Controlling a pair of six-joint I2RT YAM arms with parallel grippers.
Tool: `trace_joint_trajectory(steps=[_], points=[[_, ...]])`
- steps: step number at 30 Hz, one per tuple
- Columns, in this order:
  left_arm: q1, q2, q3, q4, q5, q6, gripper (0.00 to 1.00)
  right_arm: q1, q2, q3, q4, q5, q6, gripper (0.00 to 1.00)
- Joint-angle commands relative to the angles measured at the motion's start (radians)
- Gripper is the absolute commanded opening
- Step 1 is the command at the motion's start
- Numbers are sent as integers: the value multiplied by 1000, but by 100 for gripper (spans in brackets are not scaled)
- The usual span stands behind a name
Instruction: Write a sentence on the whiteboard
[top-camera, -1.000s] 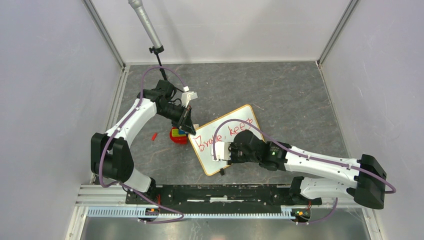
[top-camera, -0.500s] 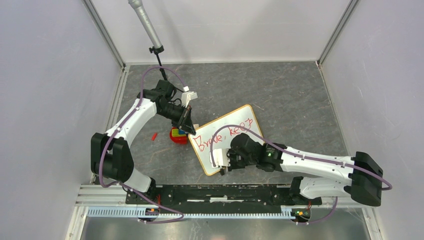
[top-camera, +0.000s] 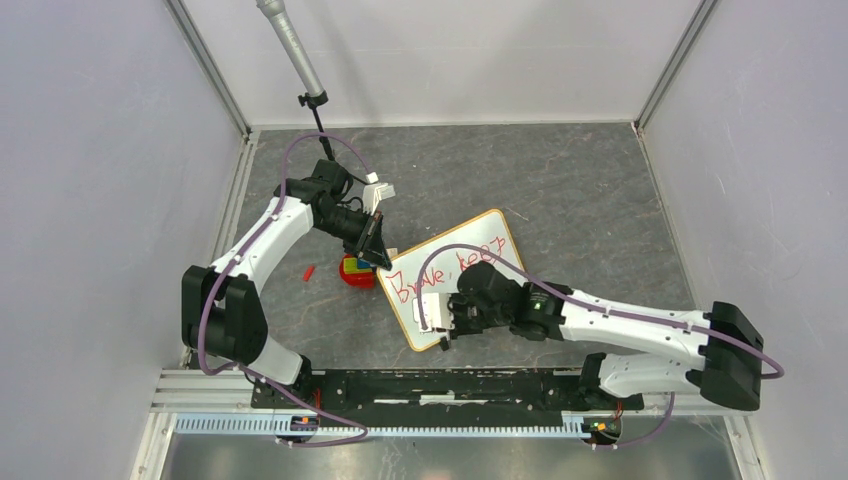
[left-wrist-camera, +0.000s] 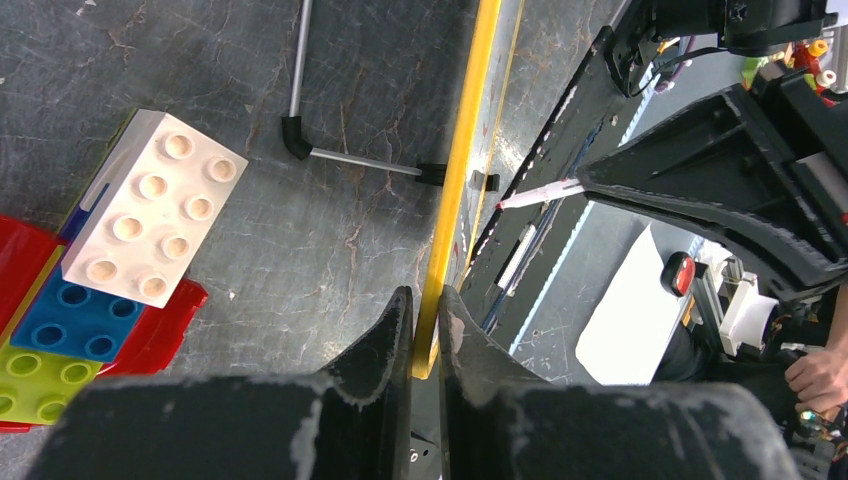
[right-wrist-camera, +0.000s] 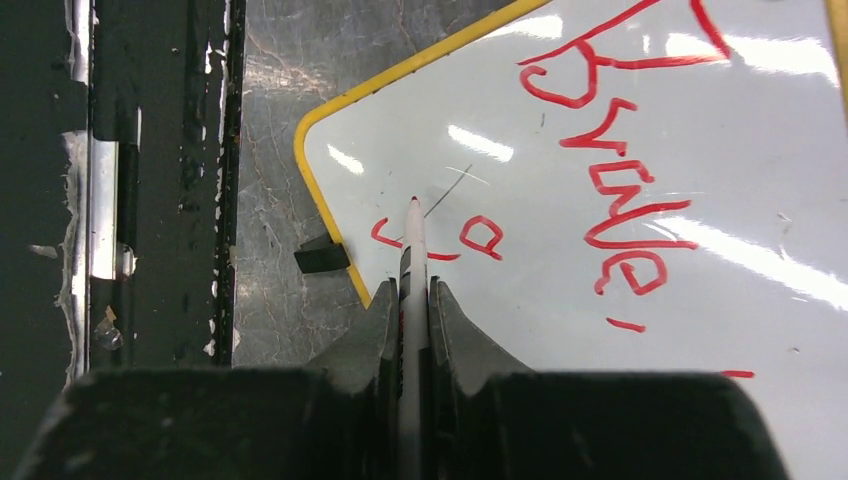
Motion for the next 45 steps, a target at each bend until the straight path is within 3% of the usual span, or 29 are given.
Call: trace_joint_trajectory(steps=[1,8,45], points=[[-2,3,-10,44,-63,9,2,-30,-74,37,11,2,18,0],[-2,-7,-9,44,-60,10,2,-98,-128,-38,-14,38,10,0],[-2,-4,-14,45,-61,17,2,-95,-44,-52,-4,-6,20,0]])
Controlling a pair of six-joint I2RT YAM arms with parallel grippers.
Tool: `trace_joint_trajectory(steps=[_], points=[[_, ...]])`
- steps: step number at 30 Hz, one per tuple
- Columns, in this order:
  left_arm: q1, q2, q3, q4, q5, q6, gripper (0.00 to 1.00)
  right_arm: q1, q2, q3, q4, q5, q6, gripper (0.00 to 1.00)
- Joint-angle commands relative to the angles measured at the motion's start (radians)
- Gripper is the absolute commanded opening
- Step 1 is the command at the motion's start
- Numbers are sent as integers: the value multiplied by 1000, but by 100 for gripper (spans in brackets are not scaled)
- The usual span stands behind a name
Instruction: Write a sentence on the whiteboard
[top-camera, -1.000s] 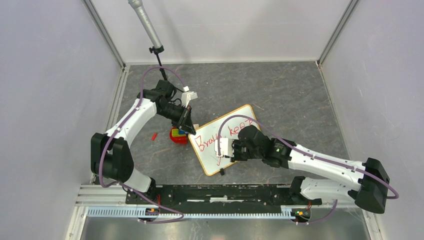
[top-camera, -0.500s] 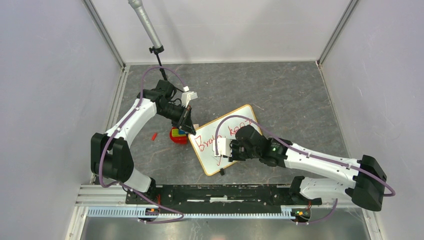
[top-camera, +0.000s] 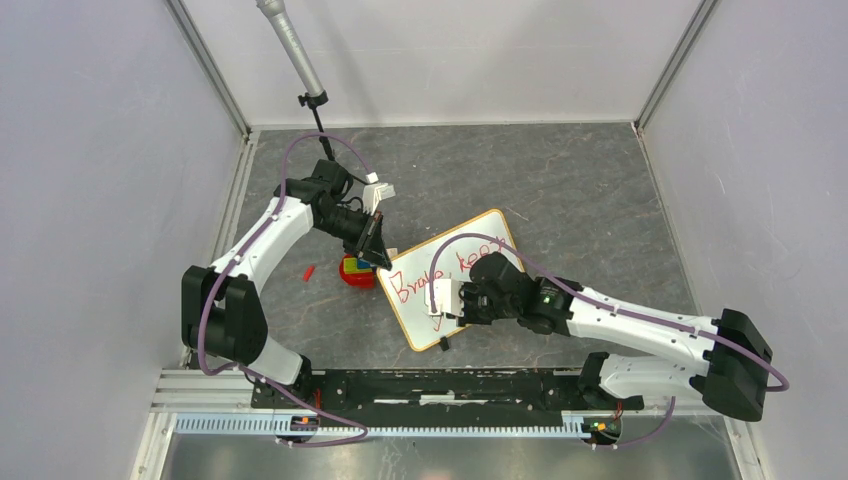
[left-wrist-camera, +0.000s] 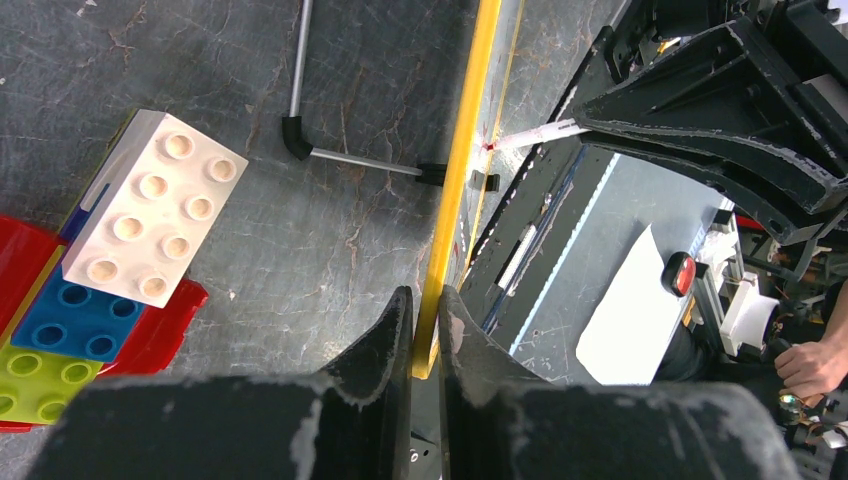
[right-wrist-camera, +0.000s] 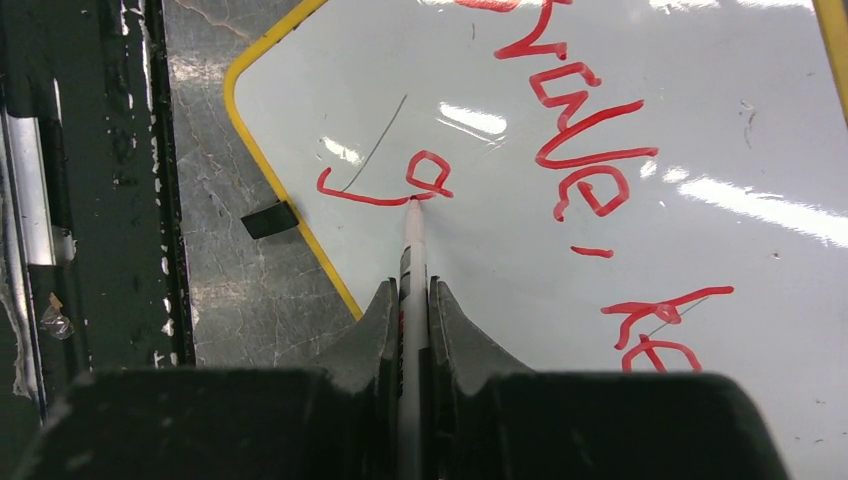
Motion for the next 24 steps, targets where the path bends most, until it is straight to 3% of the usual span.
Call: trace_joint_trajectory(steps=[1,8,24], points=[[-2,-4,-14,44,-61,16,2,3,13,-10,-8,-26,7,0],[-1,-3,-12,43,-62,16,2,12,-8,11,-23,-101,0,0],[-1,-4,-8,43,-58,11,2,-69,-42,43,-6,-6,45,0]])
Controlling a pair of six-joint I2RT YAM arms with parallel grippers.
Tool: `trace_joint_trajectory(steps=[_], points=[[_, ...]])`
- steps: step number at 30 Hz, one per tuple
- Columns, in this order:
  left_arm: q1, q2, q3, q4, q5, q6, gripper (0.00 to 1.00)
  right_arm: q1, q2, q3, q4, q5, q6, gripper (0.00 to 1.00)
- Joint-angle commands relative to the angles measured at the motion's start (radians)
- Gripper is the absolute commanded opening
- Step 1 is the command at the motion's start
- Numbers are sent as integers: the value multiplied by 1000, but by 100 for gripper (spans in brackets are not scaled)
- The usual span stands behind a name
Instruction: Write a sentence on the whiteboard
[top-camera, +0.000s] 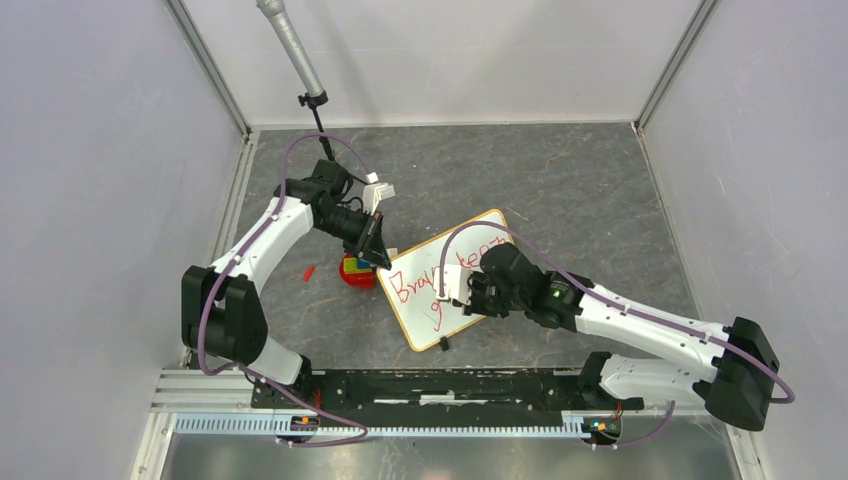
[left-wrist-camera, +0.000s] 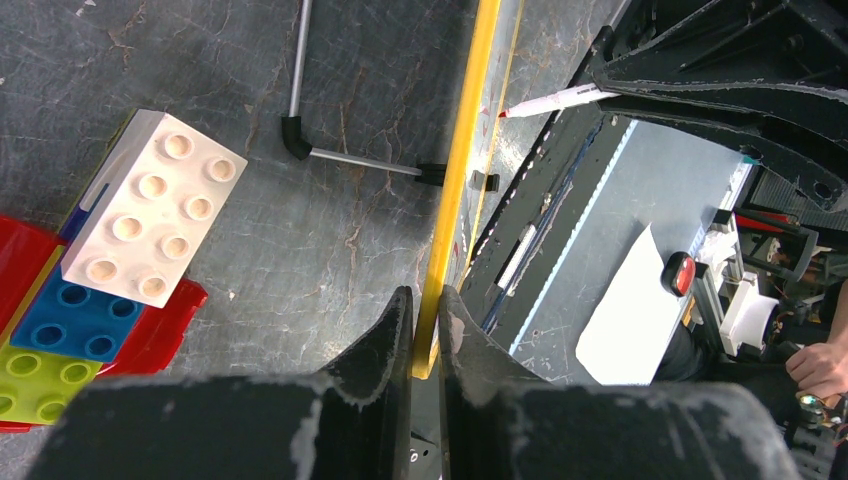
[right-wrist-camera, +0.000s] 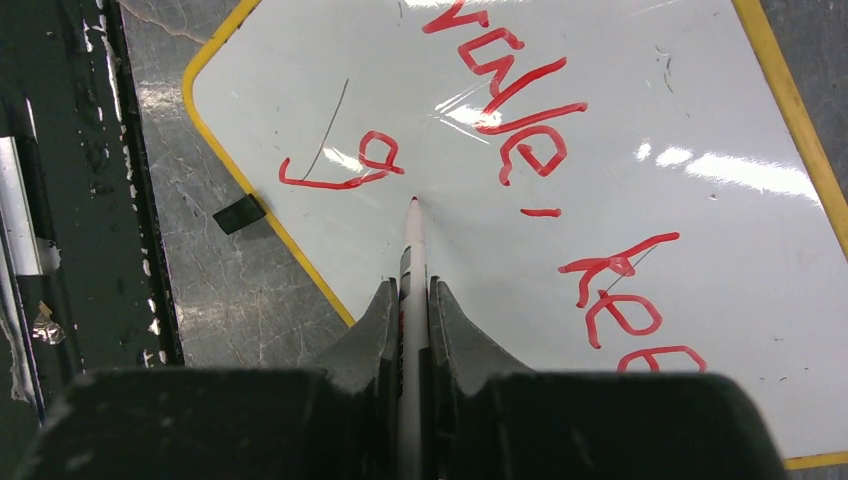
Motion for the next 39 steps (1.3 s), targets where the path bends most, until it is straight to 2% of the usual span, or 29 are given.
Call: trace_joint_trajectory(steps=[1,16,30,39], points=[[-2,-2,-8,44,-58,12,2,-1,0,37,19,14,11,0],[-1,-4,-12,45,-59,17,2,0,40,42,43,-13,8,0],[-1,1,-12,43,-60,17,2,10,26,-16,-3,-29,-27,0],[-1,4,-11,43,-60,15,2,9,5,-18,-32,28,-56,0]])
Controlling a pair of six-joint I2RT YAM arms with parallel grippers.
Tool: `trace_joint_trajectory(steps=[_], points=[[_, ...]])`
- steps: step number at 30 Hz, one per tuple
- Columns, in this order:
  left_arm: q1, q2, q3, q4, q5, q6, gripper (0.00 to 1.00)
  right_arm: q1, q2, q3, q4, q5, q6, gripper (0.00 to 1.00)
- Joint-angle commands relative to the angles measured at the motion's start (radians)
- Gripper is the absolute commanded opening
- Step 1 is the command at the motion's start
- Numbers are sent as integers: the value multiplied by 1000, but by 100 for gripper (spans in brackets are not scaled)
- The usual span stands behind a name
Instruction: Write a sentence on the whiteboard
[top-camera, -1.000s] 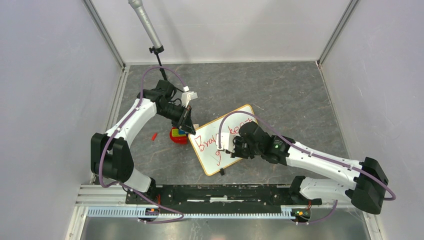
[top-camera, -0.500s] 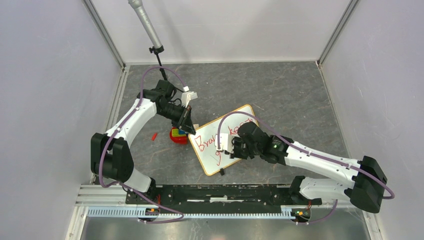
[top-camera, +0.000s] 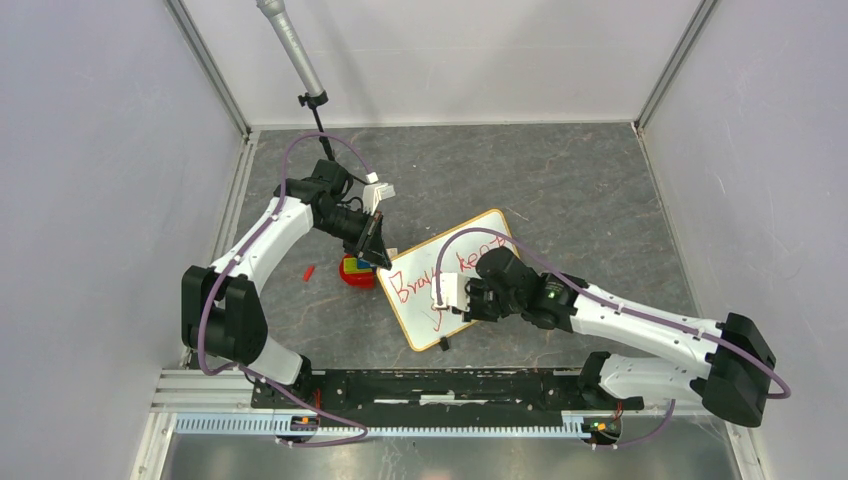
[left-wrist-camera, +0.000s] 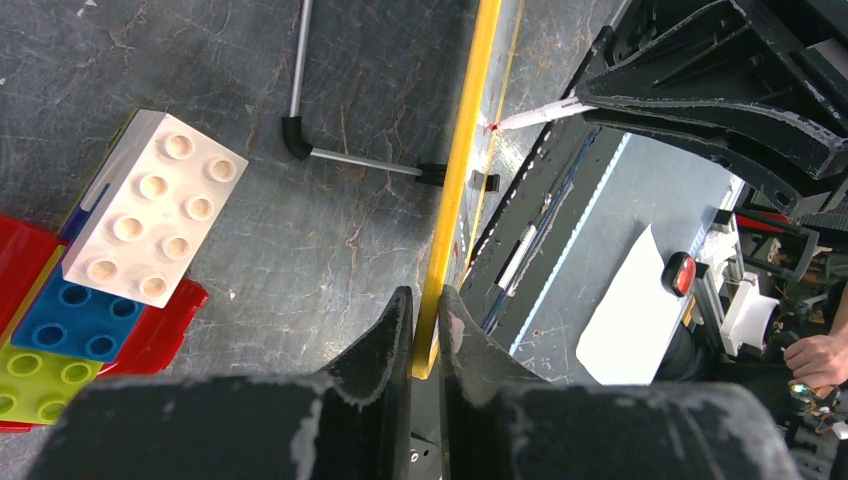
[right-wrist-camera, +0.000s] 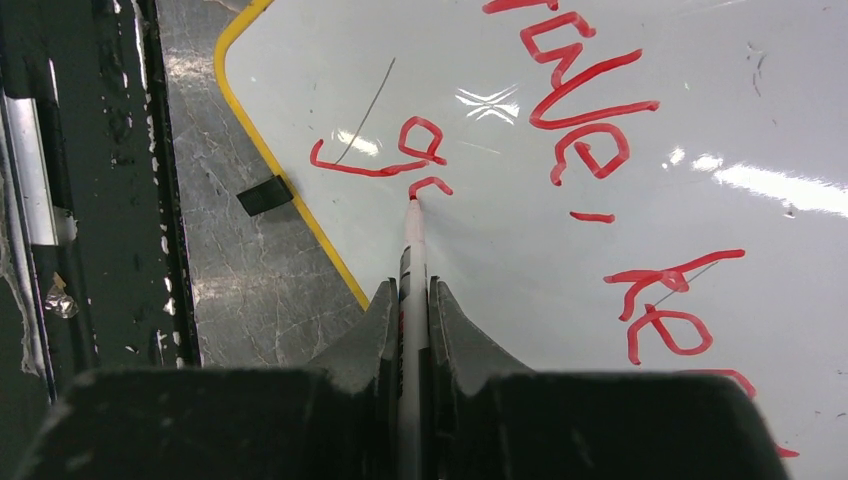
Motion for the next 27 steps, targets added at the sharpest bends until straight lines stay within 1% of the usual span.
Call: trace_joint_trajectory(steps=[1,6,13,27], points=[[-1,4,-8,44,-61,17,2,2,-25,-2,-23,66,-26,0],[-2,6,-7,44,-59,15,2,-3,-25,23,-21,119,-24,0],[-2,8,-6,44,-58,15,2,-6,-18,56,16,128,3,0],[-2,7,-5,43,-60,17,2,13,16,63,20,45,13,0]])
